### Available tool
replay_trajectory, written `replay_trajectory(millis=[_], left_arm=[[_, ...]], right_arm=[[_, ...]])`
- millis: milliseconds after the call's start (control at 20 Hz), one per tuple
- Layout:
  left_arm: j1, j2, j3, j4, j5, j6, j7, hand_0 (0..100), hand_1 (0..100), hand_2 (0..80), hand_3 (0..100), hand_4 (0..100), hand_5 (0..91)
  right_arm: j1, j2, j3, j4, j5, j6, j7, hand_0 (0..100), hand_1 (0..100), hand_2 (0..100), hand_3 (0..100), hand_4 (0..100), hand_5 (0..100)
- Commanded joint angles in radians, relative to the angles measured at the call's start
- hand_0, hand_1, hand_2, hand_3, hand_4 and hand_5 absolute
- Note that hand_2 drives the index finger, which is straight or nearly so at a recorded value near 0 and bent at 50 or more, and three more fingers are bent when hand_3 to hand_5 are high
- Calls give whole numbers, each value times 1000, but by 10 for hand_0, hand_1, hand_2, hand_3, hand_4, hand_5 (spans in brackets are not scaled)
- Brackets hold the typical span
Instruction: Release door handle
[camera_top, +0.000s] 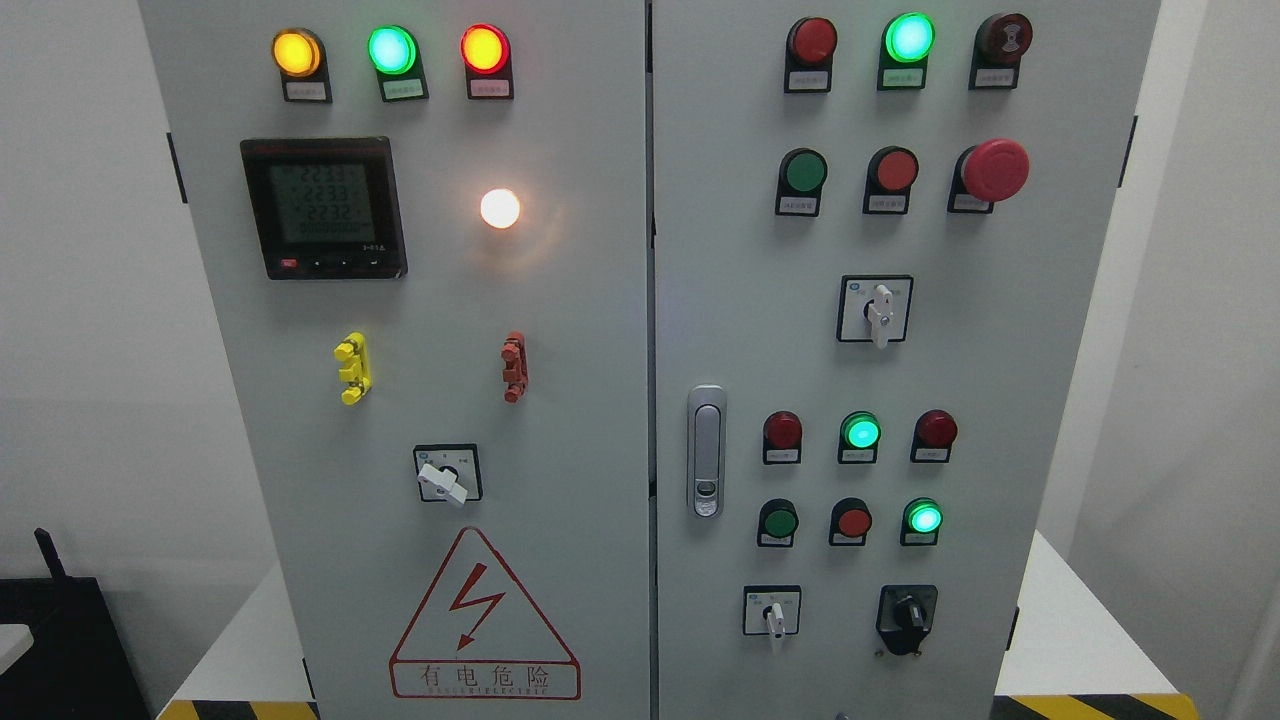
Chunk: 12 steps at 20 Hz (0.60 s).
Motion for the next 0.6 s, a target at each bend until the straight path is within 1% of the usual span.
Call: replay_trajectory(millis=[0,400,450,500,550], left_arm=[[0,0,-14,20,0,0,-1,120,389,0,0,0,0],[0,0,-14,20,0,0,-1,120,389,0,0,0,0],[0,0,-14,20,0,0,-1,120,389,0,0,0,0],[0,0,-14,20,0,0,-1,120,389,0,0,0,0],[0,1,-14,20,0,0,-1,120,389,0,0,0,0]], right_arm=[[-2,-1,5,-2,0,1,0,480,122,0,0,0,0],[-5,-7,6,-2,9,1,0,478,124,0,0,0,0],[-6,-6,2,-5,47,-5,-4,477,126,0,42,0,0],[-19,-1,-3,-3,122,-22,-26,473,133,0,60,9,0],[-38,4,-9,7,219,-60,-62,455,195,0,285,263,103]])
